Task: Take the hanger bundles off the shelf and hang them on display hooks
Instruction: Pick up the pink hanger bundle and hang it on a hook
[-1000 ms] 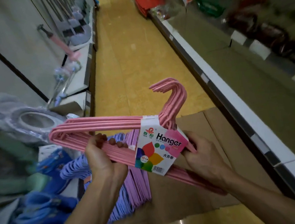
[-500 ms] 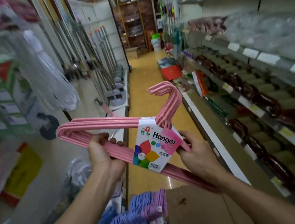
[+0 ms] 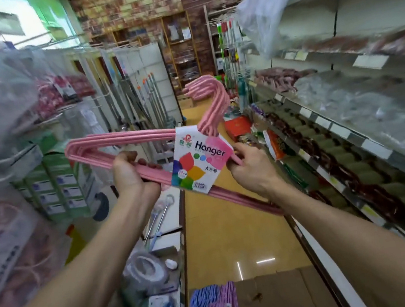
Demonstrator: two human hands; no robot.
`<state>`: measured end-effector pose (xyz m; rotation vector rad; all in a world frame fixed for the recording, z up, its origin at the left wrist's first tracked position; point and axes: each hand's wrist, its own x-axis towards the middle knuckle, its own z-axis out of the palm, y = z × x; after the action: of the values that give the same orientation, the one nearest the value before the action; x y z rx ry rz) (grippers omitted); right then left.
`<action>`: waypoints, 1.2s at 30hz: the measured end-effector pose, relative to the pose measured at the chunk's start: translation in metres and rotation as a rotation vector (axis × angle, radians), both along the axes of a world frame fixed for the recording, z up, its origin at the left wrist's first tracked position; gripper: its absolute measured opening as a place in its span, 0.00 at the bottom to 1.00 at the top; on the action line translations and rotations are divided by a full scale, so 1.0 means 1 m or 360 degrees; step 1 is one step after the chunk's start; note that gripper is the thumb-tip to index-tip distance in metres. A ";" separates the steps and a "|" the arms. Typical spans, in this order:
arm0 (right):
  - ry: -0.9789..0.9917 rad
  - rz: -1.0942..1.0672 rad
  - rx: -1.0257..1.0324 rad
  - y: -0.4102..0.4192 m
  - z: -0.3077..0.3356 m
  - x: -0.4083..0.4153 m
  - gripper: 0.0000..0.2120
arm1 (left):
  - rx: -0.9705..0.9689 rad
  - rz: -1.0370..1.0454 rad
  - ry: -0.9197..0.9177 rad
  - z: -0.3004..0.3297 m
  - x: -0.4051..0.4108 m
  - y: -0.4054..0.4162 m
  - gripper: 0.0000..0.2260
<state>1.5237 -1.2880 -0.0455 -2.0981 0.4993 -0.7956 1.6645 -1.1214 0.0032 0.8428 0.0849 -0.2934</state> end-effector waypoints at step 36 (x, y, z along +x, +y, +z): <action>-0.0196 0.1920 -0.0317 0.384 0.030 -0.080 0.21 | -0.0309 0.2232 -0.0209 0.029 -0.360 0.377 0.11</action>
<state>1.4437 -0.9038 -0.0152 -2.0127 -0.8976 -0.2307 1.3049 -0.7440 0.0319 0.4494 0.4831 1.0538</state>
